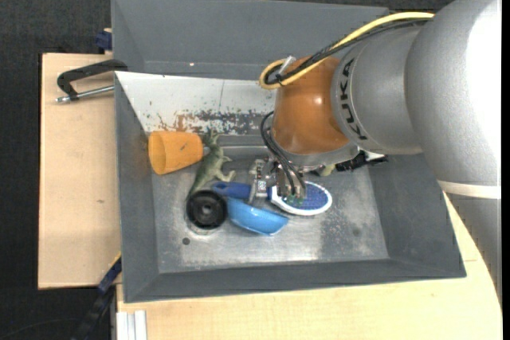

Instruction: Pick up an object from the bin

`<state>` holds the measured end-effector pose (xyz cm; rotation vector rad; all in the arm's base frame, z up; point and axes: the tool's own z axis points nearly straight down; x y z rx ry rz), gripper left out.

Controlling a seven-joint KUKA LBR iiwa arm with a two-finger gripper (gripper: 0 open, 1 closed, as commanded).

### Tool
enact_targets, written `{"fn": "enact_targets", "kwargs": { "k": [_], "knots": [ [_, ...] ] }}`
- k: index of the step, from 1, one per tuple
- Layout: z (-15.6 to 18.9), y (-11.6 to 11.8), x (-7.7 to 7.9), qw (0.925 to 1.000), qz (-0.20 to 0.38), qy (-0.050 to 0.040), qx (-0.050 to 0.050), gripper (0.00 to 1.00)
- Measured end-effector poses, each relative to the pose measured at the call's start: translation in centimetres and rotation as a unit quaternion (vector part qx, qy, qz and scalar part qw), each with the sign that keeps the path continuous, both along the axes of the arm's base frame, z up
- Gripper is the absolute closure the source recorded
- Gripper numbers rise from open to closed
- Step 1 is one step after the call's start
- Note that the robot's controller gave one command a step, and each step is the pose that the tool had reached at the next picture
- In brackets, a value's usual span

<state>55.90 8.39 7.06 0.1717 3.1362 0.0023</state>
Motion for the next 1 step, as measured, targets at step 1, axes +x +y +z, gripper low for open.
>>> {"fn": "enact_targets", "kwargs": {
  "k": [1],
  "knots": [
    [21.53, -0.63, 0.73, 0.9999, 0.008, -0.0066, 0.001, 1.0]
  ]
}}
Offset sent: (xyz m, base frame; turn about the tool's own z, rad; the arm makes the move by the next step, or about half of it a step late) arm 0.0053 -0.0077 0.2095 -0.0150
